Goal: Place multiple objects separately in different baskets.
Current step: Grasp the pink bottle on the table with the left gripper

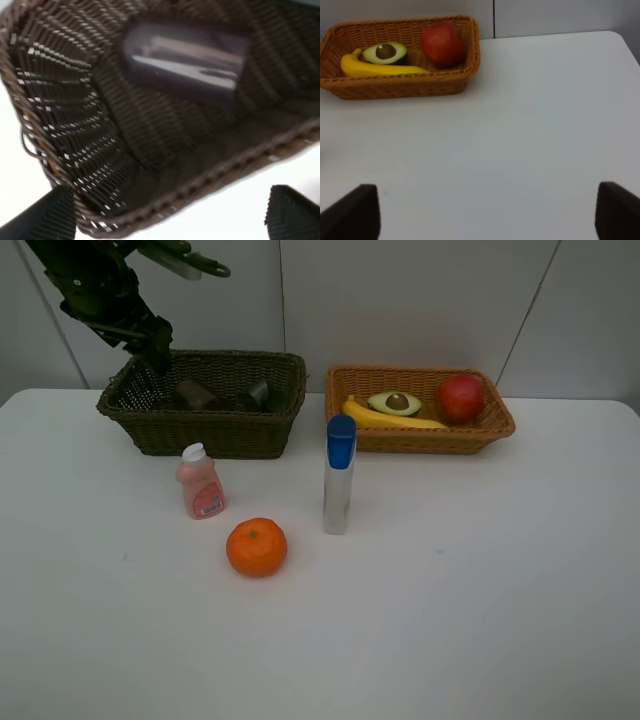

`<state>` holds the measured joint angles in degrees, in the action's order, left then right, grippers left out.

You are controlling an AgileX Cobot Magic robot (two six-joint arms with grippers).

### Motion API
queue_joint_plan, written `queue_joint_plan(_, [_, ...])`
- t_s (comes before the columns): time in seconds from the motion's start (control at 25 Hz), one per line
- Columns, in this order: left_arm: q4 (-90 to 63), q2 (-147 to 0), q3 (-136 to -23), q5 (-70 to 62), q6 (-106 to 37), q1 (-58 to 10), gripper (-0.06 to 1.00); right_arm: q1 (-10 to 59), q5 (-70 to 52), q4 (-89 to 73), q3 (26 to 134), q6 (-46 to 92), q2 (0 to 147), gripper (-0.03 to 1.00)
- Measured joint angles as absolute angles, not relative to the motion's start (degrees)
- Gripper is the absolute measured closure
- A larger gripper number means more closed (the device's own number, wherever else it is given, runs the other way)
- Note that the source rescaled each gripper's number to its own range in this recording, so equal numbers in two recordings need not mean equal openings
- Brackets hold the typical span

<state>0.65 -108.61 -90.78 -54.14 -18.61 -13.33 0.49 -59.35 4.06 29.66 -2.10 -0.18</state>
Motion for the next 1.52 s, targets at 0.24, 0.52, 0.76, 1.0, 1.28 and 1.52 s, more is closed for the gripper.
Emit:
queue_joint_plan(0.24, [0.0,-107.32,-90.78,-59.67,-18.61,-16.96,-0.05,0.49,-59.35,4.06,29.66,-2.1,-0.18,0.12])
queue_joint_plan(0.52, [-2.19,-107.32,-90.78,-67.45,-18.61,-21.15,-0.05,0.49,-59.35,4.06,29.66,-2.1,-0.18,0.12])
queue_joint_plan(0.76, [-2.32,-107.32,-90.78,-69.3,-20.68,-24.14,-0.05,0.49,-59.35,4.06,29.66,-2.1,-0.18,0.12])
queue_joint_plan(1.0, [-2.39,-107.32,-90.78,-69.36,-21.1,-25.37,-0.05,0.49,-59.35,4.06,29.66,-2.1,-0.18,0.12])
queue_joint_plan(1.28, [-2.34,-107.32,-85.48,-67.28,-21.26,-25.6,-0.05,0.49,-59.35,4.06,29.66,-2.1,-0.18,0.12])
queue_joint_plan(1.52, [-2.34,-107.92,-79.88,-62.31,-23.35,-25.6,-0.05,0.49,-59.35,4.06,29.66,-2.1,-0.18,0.12])
